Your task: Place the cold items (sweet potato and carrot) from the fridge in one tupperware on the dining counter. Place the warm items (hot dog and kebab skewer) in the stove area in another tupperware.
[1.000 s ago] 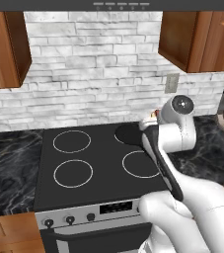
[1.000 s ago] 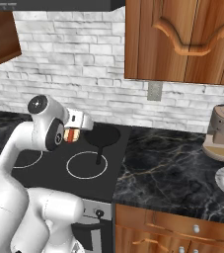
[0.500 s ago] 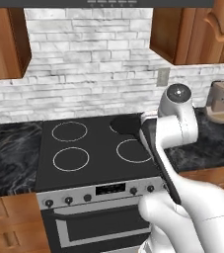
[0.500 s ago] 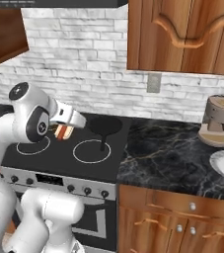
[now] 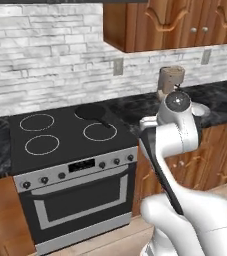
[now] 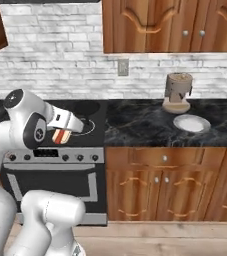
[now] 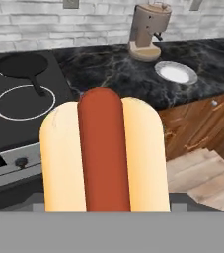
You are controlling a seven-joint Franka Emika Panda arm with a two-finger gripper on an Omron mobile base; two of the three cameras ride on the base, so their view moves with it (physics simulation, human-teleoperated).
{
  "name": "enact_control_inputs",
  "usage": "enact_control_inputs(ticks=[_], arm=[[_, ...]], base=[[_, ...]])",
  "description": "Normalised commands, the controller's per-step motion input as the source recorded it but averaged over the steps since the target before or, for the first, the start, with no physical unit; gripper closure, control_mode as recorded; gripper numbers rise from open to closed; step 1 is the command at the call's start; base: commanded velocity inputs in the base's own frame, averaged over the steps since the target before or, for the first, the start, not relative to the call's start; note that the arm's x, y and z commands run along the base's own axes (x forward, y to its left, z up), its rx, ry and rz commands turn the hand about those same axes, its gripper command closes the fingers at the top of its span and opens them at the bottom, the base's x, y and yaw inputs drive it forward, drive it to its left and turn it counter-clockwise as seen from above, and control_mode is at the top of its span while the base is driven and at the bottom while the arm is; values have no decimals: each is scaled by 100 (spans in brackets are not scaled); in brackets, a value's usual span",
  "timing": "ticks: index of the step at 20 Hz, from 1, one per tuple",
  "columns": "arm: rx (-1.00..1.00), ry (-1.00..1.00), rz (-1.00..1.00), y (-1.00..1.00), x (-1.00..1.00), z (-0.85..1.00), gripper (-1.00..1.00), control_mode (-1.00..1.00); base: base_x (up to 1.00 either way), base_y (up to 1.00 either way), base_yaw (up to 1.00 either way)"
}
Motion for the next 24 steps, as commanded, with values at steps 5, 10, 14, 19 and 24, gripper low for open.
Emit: enact_control_inputs(ticks=[5, 10, 14, 19, 24], arm=[[0, 0, 0, 0, 0, 0, 100, 100], [0, 0, 0, 0, 0, 0, 100, 100], [0, 0, 0, 0, 0, 0, 100, 100], [0, 0, 0, 0, 0, 0, 100, 100], [0, 0, 0, 0, 0, 0, 100, 100]], base=[[-65, 16, -55], [-79, 14, -53], [-100, 13, -43], [-100, 15, -40], [-100, 21, -37]])
